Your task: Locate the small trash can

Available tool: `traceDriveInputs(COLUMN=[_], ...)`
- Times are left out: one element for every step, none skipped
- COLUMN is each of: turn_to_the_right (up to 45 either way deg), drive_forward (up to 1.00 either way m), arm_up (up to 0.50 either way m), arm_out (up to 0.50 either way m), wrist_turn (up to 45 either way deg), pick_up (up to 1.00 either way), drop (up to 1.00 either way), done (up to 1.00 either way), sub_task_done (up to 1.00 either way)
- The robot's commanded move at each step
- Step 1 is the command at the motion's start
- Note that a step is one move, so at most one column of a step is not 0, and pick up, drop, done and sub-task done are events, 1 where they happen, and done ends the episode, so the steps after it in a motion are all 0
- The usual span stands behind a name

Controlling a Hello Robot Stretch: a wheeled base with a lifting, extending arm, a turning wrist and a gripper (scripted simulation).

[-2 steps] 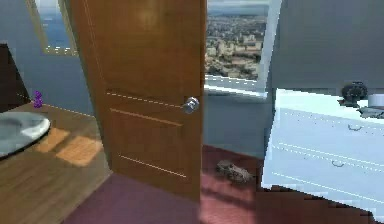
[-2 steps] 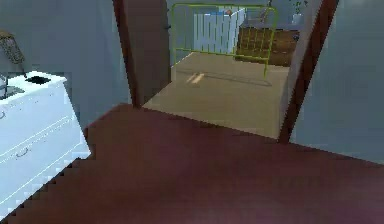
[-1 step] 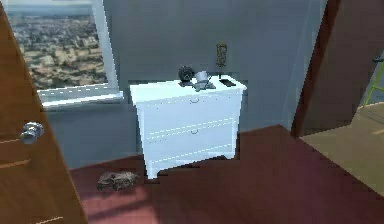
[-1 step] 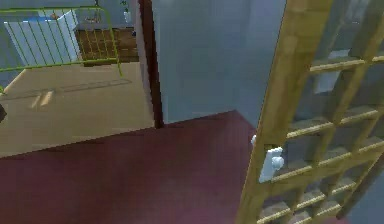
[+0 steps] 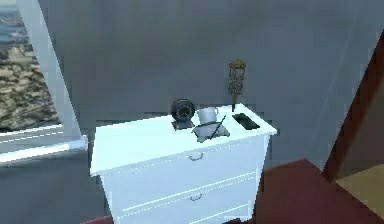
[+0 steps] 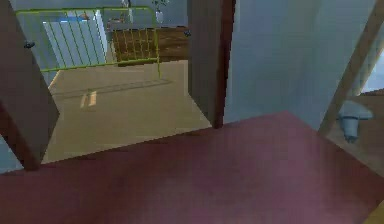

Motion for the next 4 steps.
traceDriveInputs(turn_to_the_right=[45.0, 15.0, 0.0, 45.0], drive_forward=[0.00, 0.00, 0.20, 0.00], arm_up=[0.00, 0.00, 0.00, 0.00], arm_out=[0.00, 0.00, 0.00, 0.00], wrist_turn=[0.0, 0.0, 0.0, 0.0], pick_up=[0.00, 0.00, 0.00, 0.00], drop=[0.00, 0.00, 0.00, 0.00], done=[0.00, 0.00, 0.00, 0.00], sub_task_done=[0.00, 0.00, 0.00, 0.00])
